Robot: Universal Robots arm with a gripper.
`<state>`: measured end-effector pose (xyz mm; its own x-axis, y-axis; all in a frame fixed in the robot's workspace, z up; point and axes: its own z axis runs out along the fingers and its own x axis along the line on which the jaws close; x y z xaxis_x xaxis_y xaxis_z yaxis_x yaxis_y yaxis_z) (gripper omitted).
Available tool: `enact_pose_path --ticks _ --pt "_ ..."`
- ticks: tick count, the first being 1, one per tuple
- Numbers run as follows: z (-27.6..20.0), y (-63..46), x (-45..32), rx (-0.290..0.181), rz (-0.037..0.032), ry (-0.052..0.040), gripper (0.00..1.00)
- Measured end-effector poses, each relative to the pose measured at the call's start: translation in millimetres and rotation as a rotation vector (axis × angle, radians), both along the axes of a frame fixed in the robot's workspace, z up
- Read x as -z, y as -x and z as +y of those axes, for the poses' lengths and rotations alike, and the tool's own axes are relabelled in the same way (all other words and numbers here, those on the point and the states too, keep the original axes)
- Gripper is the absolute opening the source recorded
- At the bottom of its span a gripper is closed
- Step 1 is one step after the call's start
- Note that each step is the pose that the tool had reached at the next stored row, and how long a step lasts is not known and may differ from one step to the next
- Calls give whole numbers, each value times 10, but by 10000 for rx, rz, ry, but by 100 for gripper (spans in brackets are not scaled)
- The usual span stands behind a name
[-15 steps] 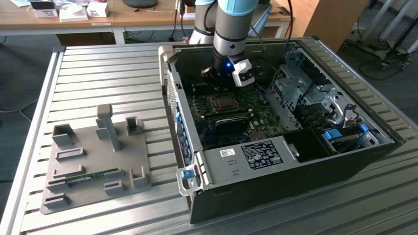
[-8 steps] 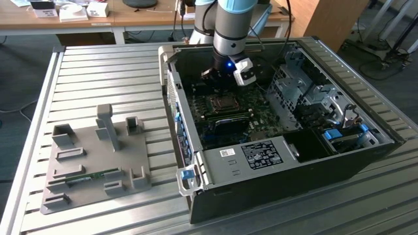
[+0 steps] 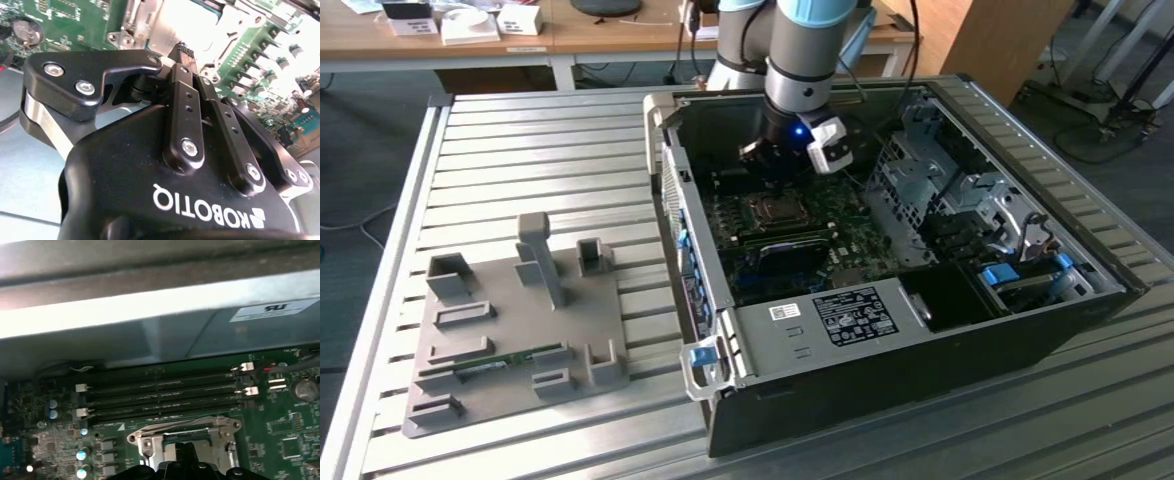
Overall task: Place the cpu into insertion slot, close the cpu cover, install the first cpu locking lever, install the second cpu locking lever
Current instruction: 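Install the first cpu locking lever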
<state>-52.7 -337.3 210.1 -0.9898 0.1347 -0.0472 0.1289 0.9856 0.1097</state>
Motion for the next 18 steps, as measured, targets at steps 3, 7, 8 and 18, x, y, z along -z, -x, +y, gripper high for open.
enact_pose_path --ticks 3,7,8,18 --pt "0 -15 1 -250 0 0 11" --pt "1 -17 -5 -394 2 3 11" --pt "1 -17 -14 -404 1 2 11" --pt "0 -95 -37 -503 1 -4 11"
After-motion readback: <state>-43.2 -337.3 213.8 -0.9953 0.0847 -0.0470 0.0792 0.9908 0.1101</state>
